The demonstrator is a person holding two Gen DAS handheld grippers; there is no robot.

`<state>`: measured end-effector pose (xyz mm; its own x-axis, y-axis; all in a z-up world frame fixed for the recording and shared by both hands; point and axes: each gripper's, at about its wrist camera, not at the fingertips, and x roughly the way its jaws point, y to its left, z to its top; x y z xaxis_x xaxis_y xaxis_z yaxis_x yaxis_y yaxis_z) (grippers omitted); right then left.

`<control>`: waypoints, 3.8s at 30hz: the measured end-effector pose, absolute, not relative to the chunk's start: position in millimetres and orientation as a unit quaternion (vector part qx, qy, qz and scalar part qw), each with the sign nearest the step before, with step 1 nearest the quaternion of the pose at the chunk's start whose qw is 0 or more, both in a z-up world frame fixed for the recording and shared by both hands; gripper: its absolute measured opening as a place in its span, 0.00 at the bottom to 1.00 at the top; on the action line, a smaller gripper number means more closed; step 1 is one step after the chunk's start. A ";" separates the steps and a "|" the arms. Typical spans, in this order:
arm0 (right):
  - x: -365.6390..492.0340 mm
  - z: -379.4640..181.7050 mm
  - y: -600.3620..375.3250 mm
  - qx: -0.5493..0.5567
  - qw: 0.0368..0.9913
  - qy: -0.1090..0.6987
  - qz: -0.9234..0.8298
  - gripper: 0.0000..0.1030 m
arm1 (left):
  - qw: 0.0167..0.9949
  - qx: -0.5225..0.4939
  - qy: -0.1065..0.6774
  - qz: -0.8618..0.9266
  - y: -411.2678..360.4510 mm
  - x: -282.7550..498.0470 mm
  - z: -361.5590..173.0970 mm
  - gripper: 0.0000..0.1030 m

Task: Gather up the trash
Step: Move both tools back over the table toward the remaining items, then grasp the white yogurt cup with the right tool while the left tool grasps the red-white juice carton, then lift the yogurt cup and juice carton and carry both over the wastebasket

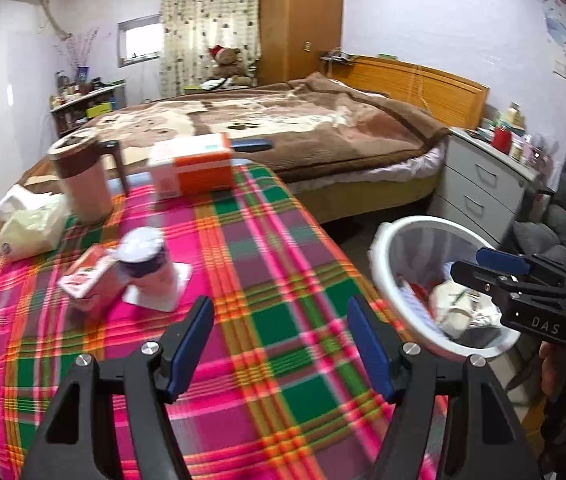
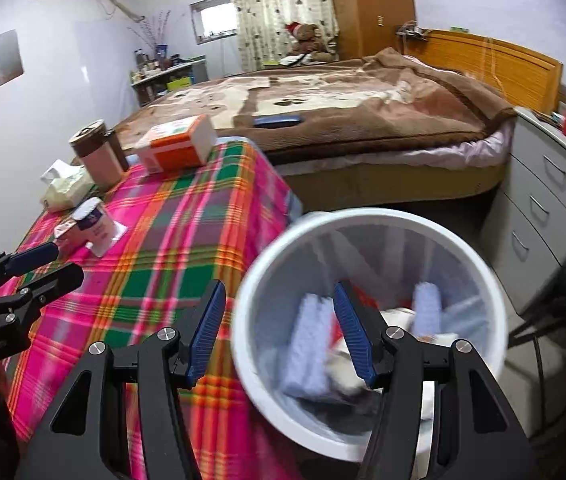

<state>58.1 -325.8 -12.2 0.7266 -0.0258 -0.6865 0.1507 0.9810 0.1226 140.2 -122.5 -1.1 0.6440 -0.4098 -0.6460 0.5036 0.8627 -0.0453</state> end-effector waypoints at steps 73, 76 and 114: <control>239.9 -49.1 -179.8 0.041 0.901 0.420 0.097 0.64 | 0.872 0.062 0.417 -0.250 -0.2 302.6 -58.4 0.74; 241.7 -52.1 -181.4 0.038 0.901 0.421 0.094 0.61 | 0.873 0.064 0.418 -0.242 -3.2 306.2 -61.0 0.74; 190.9 -23.4 -205.2 0.056 0.917 0.386 0.081 0.54 | 0.900 0.073 0.371 -0.216 -21.2 245.1 -19.8 0.61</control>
<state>190.9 -205.2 -23.4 0.6882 0.1923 -0.6996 -0.1063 0.9806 0.1650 245.1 -21.2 -19.8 0.6314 -0.3349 -0.6994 0.4435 0.8958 -0.0286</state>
